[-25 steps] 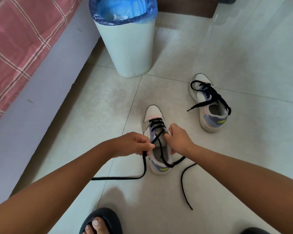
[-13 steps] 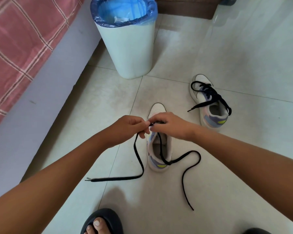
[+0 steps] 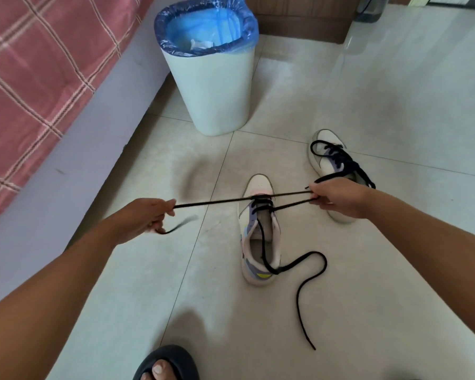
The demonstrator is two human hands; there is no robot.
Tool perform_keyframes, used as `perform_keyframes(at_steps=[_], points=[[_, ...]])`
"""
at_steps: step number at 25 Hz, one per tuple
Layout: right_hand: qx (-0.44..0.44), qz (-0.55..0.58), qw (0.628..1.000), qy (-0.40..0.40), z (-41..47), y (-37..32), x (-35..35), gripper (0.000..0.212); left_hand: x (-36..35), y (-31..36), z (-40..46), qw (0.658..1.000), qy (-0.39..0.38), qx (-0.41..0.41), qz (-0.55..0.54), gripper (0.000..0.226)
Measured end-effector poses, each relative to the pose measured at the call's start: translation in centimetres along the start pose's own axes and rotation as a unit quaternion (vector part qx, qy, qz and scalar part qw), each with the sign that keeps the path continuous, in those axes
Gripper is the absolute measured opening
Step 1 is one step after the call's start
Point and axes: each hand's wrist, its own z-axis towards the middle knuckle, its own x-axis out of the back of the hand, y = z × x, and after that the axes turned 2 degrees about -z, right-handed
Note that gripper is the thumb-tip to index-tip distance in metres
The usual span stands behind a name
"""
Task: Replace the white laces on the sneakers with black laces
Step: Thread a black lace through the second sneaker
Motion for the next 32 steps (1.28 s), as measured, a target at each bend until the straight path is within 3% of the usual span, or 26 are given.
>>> perform_keyframes(at_steps=[3, 5, 7, 10, 13, 16, 19, 23, 25, 29, 32], points=[[-0.006, -0.264, 0.964, 0.023, 0.7, 1.3, -0.2, 0.028, 1.6, -1.9, 0.5, 0.997, 0.049, 0.066, 0.007, 0.025], [0.072, -0.371, 0.924, 0.053, 0.2, 0.3, -2.1, 0.023, 0.3, -1.0, 0.3, 0.998, 0.026, 0.051, 0.006, 0.026], [0.157, -0.273, 0.948, 0.037, -1.0, -1.9, -4.6, 0.025, -3.0, 1.6, -0.5, 0.997, -0.040, -0.006, 0.067, 0.026], [0.169, -0.098, 0.975, -0.102, -3.2, -5.2, -8.2, 0.044, -9.1, 6.3, -2.3, 0.976, -0.135, -0.108, 0.130, 0.028], [0.163, -0.156, 0.956, -0.188, -4.4, -6.2, -8.1, 0.067, -11.7, 8.3, -2.6, 0.969, -0.161, -0.145, 0.119, 0.022], [0.128, -0.210, 0.959, -0.140, -4.8, -5.4, -4.1, 0.050, -11.1, 8.1, -2.2, 0.976, -0.146, -0.131, 0.094, 0.025], [0.107, -0.208, 0.957, -0.169, -5.8, -3.9, -1.4, 0.037, -10.2, 7.6, -2.2, 0.981, -0.140, -0.123, 0.062, 0.027], [0.230, -0.286, 0.918, -0.152, -6.5, -3.7, -3.0, 0.023, -12.5, 8.8, -3.4, 0.967, -0.183, -0.144, 0.102, 0.029], [0.232, -0.268, 0.922, -0.154, -6.8, -4.3, -3.8, 0.012, -13.5, 9.7, -3.5, 0.963, -0.182, -0.159, 0.118, 0.031], [0.200, -0.242, 0.943, -0.108, -8.2, -4.1, 0.5, 0.027, -12.2, 10.2, -3.0, 0.966, -0.159, -0.167, 0.121, 0.026], [0.083, -0.229, 0.961, -0.131, -10.0, -3.0, 4.8, 0.034, -11.8, 9.9, -3.2, 0.964, -0.162, -0.170, 0.124, 0.024]])
